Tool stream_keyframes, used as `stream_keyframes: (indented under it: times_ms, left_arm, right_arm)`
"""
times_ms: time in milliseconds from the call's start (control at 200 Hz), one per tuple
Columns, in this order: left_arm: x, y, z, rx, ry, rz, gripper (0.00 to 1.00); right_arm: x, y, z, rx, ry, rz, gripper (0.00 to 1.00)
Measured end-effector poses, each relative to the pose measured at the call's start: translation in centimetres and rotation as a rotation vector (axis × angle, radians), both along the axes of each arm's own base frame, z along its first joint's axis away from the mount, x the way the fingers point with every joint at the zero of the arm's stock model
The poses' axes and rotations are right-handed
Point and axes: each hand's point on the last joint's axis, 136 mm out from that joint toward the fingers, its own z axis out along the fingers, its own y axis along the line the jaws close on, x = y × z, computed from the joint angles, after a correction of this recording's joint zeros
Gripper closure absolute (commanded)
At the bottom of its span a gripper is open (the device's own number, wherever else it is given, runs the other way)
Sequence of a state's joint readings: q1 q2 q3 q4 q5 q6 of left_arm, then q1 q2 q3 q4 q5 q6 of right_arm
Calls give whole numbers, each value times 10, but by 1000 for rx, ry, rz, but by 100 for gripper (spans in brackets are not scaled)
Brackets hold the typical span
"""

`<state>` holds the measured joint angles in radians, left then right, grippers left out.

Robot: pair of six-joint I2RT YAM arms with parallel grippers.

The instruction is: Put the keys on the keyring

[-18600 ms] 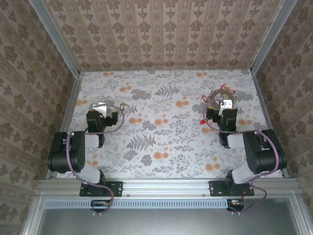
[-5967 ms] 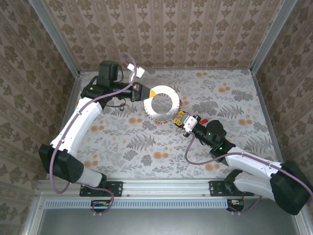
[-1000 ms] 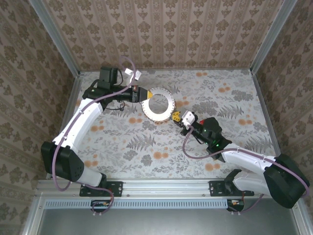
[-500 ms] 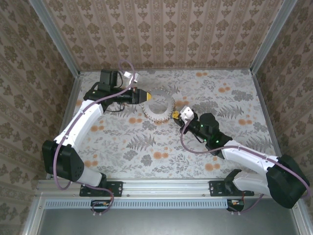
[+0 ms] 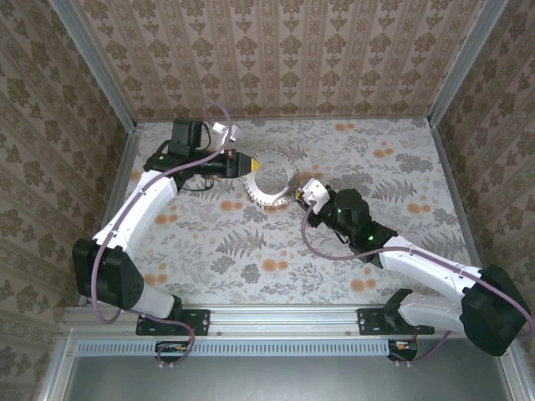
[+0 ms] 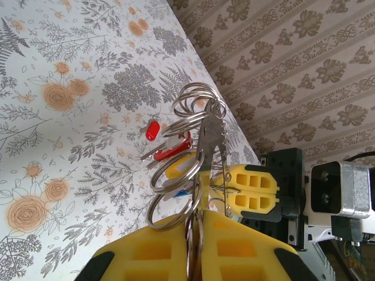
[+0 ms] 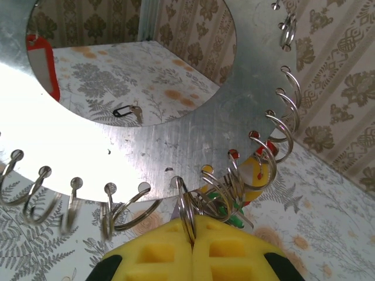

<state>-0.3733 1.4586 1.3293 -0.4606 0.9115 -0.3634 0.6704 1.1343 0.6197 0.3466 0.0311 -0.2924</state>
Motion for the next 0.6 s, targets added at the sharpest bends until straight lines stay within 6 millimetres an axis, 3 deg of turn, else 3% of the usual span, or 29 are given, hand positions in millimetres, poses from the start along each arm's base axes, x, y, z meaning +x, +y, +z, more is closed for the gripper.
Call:
stream_keyframes:
  times_ms: [600]
  left_arm:
    - [-3, -4, 6, 7, -51, -31, 100]
  right_arm:
    - [8, 4, -9, -83, 121, -19, 100]
